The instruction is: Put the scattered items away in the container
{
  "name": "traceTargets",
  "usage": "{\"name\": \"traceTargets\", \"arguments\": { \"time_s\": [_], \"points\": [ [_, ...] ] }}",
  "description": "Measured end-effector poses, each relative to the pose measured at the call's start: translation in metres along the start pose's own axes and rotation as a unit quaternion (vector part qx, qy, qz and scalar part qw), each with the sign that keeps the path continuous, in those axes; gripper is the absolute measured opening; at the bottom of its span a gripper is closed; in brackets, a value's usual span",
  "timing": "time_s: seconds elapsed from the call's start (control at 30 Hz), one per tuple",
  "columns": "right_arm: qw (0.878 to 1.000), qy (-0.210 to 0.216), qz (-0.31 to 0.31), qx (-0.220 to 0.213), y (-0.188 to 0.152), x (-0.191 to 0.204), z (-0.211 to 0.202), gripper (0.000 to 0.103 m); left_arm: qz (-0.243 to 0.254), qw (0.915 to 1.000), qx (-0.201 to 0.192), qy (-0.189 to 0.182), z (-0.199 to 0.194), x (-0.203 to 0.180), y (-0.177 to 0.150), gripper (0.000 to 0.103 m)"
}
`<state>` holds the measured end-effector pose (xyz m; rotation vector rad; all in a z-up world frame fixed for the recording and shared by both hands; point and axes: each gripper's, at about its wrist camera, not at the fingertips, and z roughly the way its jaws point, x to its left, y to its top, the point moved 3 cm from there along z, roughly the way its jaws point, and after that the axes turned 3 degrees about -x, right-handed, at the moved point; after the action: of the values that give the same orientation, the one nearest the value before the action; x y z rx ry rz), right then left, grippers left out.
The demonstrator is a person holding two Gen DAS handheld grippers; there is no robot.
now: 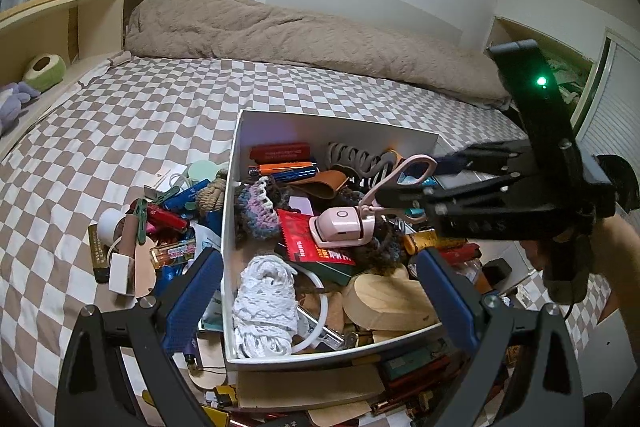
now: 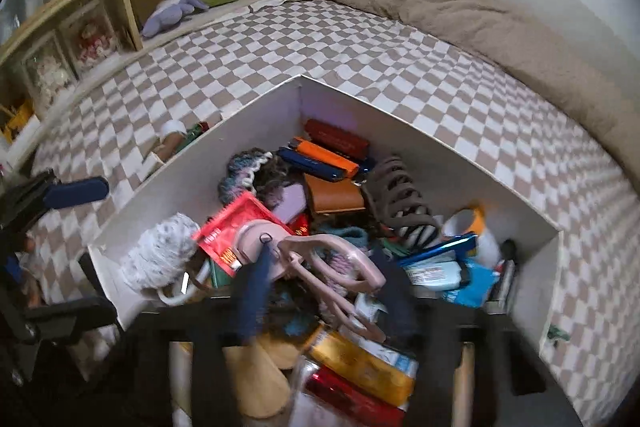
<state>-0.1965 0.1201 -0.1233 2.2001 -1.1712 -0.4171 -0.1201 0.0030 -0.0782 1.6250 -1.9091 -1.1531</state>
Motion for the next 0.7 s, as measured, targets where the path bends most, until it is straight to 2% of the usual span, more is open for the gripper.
{"name": "traceTargets", "arguments": {
  "time_s": [0.07, 0.13, 0.2, 0.3, 0.4, 0.5, 0.57, 0.7],
  "points": [
    [1.0, 0.014, 0.013, -0.015, 0.004, -0.001, -0.002, 0.012, -0.003, 1.0, -0.001, 0.001, -0.001, 0.002, 0.001, 0.098],
    [0.999, 0.023, 0.02, -0.026, 0.009, 0.0, -0.003, 0.007, -0.006, 1.0, -0.003, 0.002, -0.002, 0.005, 0.002, 0.098],
    [0.999, 0.03, 0.025, -0.034, 0.016, 0.004, -0.003, 0.005, -0.009, 0.9999, -0.003, 0.004, -0.003, 0.007, 0.003, 0.098],
    [0.995, 0.05, 0.066, -0.047, 0.025, 0.0, -0.004, 0.004, -0.012, 0.9999, -0.004, 0.005, -0.004, 0.01, 0.003, 0.098],
    [0.982, 0.106, 0.143, -0.067, 0.031, -0.009, -0.007, 0.004, -0.011, 0.9999, -0.005, 0.005, -0.004, 0.011, 0.004, 0.098],
    [0.969, 0.138, 0.188, -0.076, 0.036, -0.014, -0.007, 0.004, -0.014, 0.9999, -0.007, 0.005, -0.005, 0.013, 0.005, 0.098],
    [0.96, 0.146, 0.229, -0.071, 0.036, -0.02, 0.0, 0.004, -0.016, 0.9998, -0.007, 0.006, -0.005, 0.014, 0.006, 0.098],
    [0.943, 0.136, 0.299, -0.054, 0.027, -0.036, 0.016, 0.004, -0.016, 0.9998, -0.007, 0.007, -0.006, 0.015, 0.006, 0.098]
  ]
}}
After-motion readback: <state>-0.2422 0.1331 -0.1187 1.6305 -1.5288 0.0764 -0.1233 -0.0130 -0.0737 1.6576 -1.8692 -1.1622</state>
